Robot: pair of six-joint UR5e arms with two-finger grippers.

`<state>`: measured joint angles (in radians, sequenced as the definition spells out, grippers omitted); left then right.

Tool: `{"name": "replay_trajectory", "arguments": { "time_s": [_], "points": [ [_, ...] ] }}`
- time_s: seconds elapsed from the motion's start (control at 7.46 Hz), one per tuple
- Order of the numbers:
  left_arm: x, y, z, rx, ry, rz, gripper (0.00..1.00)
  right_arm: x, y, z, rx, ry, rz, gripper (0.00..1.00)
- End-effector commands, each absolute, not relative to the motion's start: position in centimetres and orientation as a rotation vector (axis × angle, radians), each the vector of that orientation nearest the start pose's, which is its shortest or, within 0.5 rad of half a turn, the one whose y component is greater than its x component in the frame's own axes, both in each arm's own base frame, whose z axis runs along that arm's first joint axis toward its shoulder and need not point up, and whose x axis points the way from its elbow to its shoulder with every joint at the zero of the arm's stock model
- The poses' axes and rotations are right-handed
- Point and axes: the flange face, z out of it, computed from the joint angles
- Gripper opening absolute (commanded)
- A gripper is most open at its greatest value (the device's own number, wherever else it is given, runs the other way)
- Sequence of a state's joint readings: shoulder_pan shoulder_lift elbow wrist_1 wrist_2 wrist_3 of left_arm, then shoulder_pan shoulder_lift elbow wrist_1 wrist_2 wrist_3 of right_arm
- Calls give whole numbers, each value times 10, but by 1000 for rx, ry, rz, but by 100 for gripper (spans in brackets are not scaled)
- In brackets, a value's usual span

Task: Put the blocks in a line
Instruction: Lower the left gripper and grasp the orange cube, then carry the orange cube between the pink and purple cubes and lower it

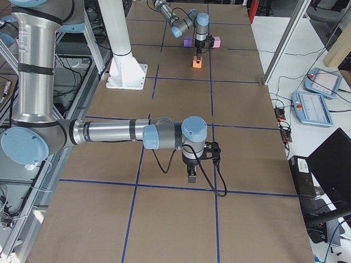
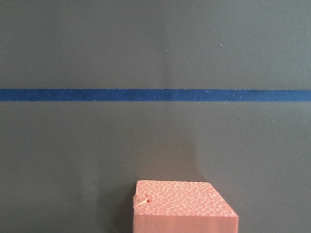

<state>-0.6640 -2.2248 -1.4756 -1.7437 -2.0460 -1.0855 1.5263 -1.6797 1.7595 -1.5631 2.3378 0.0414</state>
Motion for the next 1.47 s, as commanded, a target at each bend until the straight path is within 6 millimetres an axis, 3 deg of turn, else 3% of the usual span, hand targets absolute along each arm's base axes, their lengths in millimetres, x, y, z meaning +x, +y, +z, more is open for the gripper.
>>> {"name": "replay_trajectory", "arguments": {
  "time_s": [0.0, 0.13, 0.27, 0.4, 0.54, 0.67, 0.8, 0.94, 1.07, 1.21, 1.34],
  "points": [
    [522, -513, 290, 22, 850, 1, 71, 44, -453, 616, 50, -769, -36, 100],
    [521, -513, 287, 23, 854, -1, 27, 44, -453, 616, 50, -769, -36, 100],
    [519, -511, 283, 25, 857, 0, 0, 44, -453, 616, 50, -771, -37, 100],
    [501, -512, 265, 49, 881, -11, 0, 44, -453, 616, 50, -769, -36, 100],
    [465, -517, 248, 51, 859, -41, 0, 44, -453, 616, 50, -769, -36, 100],
    [433, -522, 239, 47, 838, -82, 0, 44, -453, 616, 50, -769, -36, 100],
    [400, -522, 246, 42, 813, -115, 0, 44, -453, 616, 50, -769, -36, 100],
    [363, -521, 266, 62, 803, -116, 0, 44, -453, 616, 50, -769, -36, 100],
    [323, -525, 300, 61, 790, -76, 0, 44, -453, 616, 50, -769, -36, 100],
    [298, -529, 334, 46, 780, -8, 0, 44, -453, 616, 50, -769, -36, 100],
    [293, -527, 365, 34, 752, 34, 0, 44, -453, 616, 50, -769, -36, 100]
  ]
}}
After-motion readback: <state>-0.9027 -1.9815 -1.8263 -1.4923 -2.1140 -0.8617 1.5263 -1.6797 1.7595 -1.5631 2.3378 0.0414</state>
